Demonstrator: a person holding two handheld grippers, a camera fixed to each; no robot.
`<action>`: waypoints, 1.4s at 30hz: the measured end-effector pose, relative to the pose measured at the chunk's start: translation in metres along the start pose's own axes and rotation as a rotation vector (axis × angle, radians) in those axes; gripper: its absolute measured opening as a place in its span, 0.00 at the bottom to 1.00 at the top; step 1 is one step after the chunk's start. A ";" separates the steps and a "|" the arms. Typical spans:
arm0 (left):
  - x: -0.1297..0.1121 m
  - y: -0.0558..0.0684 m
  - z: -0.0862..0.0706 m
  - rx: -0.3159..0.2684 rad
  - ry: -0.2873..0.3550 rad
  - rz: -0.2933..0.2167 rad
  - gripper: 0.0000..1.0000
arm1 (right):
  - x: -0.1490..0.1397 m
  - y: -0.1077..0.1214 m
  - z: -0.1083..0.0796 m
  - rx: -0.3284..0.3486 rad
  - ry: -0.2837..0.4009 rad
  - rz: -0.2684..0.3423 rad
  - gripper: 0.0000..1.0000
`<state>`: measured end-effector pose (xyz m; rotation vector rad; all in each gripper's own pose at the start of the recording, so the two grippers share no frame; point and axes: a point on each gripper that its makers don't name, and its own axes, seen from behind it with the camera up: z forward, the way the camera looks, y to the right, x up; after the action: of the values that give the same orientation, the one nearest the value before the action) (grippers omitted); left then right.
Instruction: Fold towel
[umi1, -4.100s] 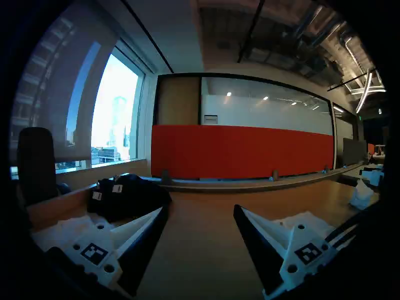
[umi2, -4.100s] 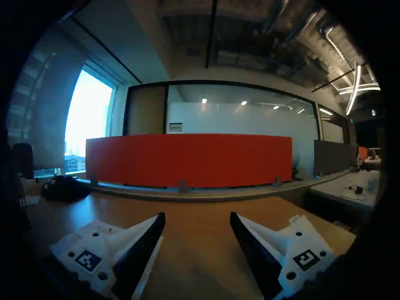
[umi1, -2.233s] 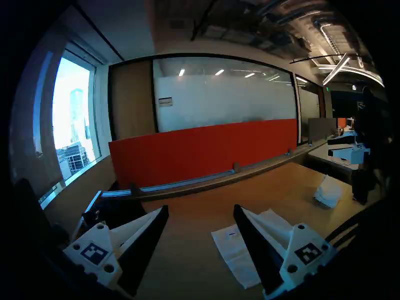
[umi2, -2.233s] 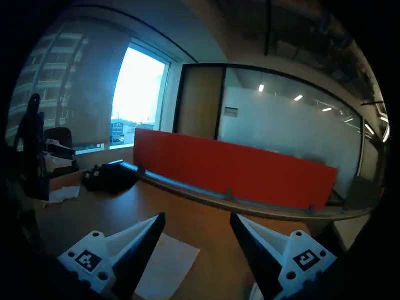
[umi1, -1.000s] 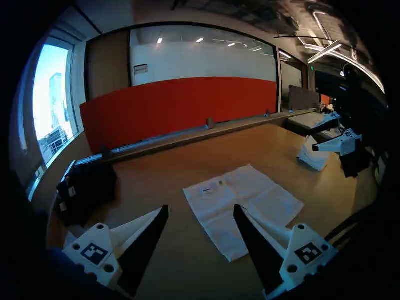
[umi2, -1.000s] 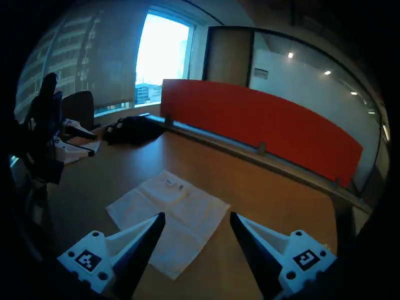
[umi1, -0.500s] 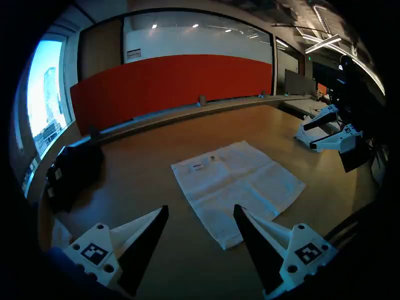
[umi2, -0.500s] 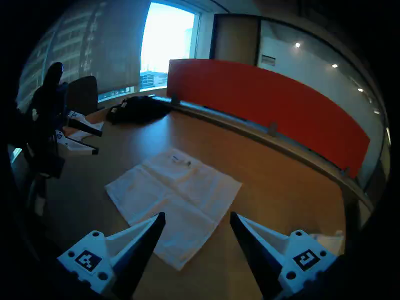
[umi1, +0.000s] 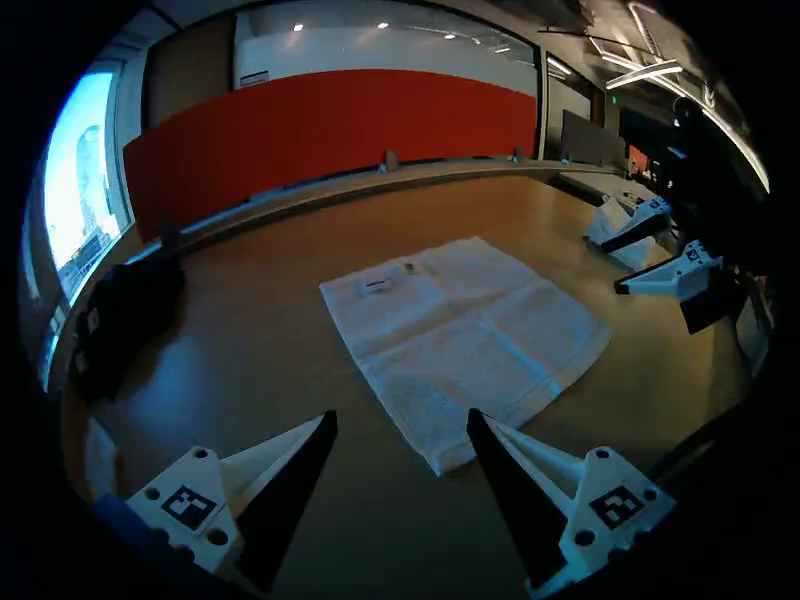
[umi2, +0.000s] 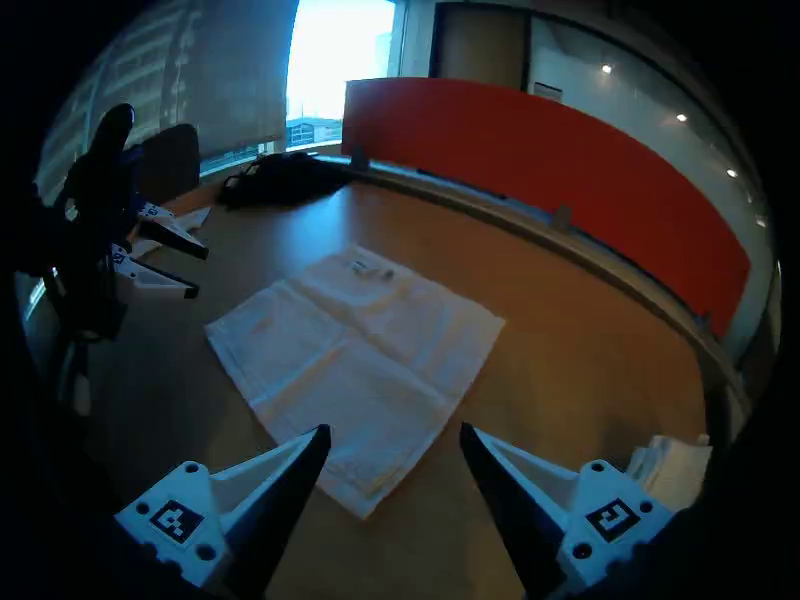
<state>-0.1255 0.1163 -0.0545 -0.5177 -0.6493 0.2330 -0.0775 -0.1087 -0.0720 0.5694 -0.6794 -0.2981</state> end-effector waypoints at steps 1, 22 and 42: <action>-0.003 0.001 0.002 -0.003 -0.007 0.001 0.96 | -0.003 -0.001 0.002 0.002 -0.007 0.002 1.00; -0.042 0.019 0.029 -0.071 -0.126 0.016 0.96 | -0.054 -0.012 0.024 0.035 -0.106 0.004 1.00; -0.056 0.036 0.037 -0.096 -0.173 0.025 0.96 | -0.075 -0.018 0.028 0.062 -0.151 0.000 0.99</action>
<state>-0.1942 0.1406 -0.0768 -0.6021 -0.8258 0.2728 -0.1530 -0.1019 -0.1023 0.6103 -0.8369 -0.3232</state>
